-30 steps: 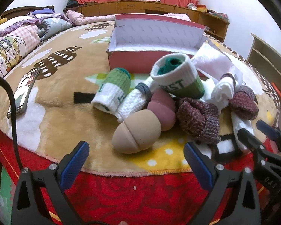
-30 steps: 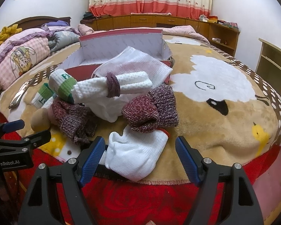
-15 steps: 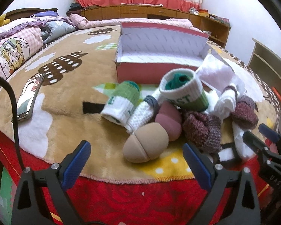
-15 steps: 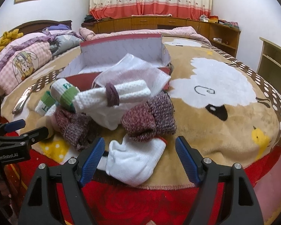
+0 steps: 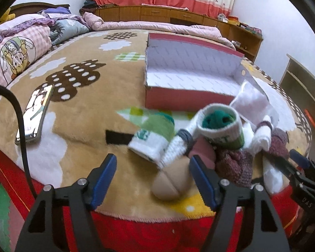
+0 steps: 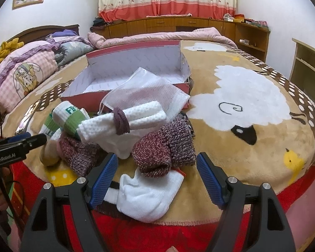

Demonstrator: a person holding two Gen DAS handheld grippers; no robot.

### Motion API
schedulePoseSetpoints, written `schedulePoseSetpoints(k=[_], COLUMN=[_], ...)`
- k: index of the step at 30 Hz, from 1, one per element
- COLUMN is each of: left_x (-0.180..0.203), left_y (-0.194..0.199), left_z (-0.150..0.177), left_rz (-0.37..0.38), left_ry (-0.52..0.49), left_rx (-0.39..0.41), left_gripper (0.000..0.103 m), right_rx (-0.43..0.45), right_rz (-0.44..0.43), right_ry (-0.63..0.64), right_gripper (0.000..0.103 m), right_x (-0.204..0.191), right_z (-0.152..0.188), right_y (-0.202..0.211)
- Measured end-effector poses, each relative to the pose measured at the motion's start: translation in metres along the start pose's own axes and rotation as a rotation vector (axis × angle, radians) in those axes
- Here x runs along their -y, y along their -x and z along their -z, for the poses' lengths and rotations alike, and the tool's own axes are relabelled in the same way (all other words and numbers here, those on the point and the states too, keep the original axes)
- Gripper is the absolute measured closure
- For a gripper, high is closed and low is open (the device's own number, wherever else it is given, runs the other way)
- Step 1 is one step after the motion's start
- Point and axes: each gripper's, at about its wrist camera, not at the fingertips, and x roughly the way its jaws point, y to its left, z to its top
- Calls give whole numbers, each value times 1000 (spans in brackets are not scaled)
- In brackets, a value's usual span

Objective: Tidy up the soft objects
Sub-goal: 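Grasp the green-cuffed white sock with the left tool while the right tool grasps a maroon knit sock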

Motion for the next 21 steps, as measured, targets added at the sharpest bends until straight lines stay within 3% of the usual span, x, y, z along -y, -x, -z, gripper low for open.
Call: schedulePoseSetpoints(k=[3, 12, 21], left_x=[-3, -9, -6], left_y=[-5, -29, -39], left_z=[-8, -20, -21], left_rz=[-6, 20, 35], left_ry=[3, 14, 0], left_rx=[1, -39, -47], left_gripper=[28, 49, 51], right_rx=[-5, -29, -39], right_rz=[0, 4, 0], right_ry=[-2, -14, -3], right_gripper=[25, 36, 48], right_x=[1, 9, 10], right_z=[-4, -13, -13], right_y=[-3, -15, -25])
